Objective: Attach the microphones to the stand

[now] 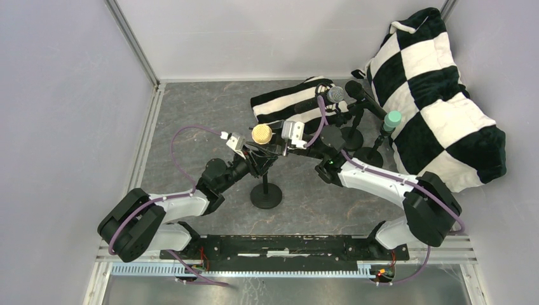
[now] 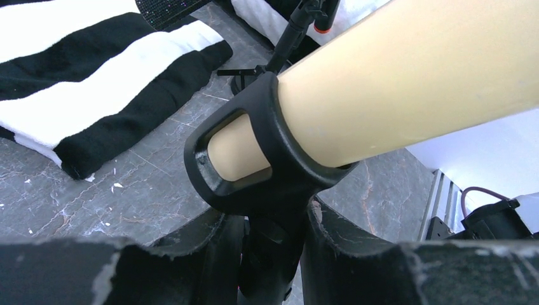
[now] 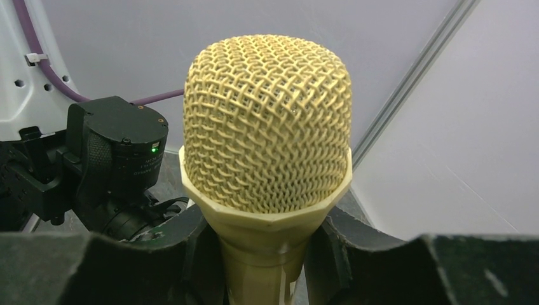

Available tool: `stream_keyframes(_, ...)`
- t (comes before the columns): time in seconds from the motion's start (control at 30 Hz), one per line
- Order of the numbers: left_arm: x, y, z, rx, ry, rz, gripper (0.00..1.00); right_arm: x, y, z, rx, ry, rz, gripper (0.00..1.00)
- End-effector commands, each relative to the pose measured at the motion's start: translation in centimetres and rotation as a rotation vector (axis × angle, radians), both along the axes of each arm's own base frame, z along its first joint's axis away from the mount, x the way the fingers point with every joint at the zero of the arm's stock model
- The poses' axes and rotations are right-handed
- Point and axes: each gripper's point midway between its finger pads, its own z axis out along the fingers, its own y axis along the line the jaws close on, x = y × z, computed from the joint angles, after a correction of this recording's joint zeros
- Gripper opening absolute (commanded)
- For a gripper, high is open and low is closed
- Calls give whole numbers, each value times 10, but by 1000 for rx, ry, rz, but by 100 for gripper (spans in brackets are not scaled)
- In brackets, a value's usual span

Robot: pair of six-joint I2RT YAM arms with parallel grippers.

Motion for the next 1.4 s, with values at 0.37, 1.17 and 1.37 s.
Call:
stream_keyframes(0.37, -11, -5, 25, -18, -117, -62, 2, 11, -27, -206, -502, 430, -36, 0)
stream_keyframes(1.17, -12, -6, 26, -17, -116, -70, 2, 15, -40, -238, -554, 487, -60, 0)
stream_keyframes(1.37, -12, -7, 25, -14, -114, -75, 2, 14, -44, -249, -573, 503, -60, 0)
